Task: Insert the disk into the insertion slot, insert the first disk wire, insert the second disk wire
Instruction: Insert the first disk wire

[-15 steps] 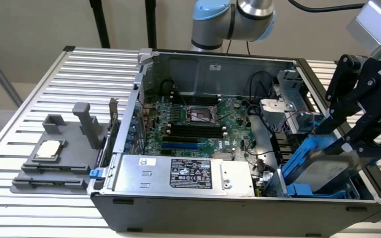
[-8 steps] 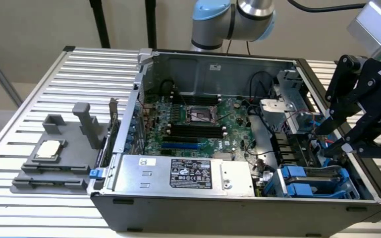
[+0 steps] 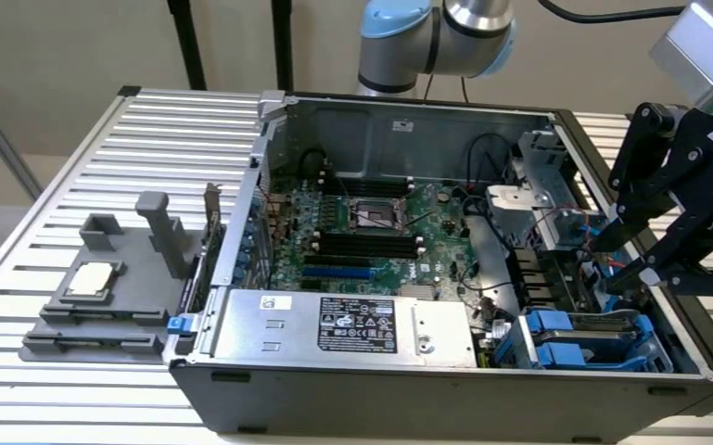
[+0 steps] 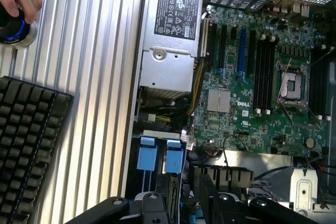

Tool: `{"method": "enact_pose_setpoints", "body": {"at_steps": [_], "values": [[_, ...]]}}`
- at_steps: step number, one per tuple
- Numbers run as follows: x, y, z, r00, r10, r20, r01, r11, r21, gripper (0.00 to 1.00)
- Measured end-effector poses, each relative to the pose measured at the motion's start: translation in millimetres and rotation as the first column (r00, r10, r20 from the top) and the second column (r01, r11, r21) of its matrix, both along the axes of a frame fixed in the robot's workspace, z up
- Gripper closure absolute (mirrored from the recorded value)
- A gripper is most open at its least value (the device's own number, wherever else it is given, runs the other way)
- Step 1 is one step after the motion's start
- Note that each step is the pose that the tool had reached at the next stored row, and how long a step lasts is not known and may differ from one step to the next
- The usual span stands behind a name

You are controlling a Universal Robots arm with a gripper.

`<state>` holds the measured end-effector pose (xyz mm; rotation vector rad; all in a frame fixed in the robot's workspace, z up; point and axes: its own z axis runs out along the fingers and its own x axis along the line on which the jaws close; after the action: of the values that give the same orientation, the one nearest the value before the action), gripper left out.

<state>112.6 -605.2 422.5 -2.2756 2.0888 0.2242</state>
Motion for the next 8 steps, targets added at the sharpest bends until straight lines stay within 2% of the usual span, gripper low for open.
{"method": "enact_pose_setpoints", "body": {"at_steps": [6, 8], "values": [[0.5, 0.0, 0.0, 1.0, 0.0, 0.0001, 0.0, 1.0, -0.0001, 0.62], [8.4, 0.0, -0.5, 1.0, 0.0, -0.0014, 0.0, 1.0, 0.0, 0.62]]}}
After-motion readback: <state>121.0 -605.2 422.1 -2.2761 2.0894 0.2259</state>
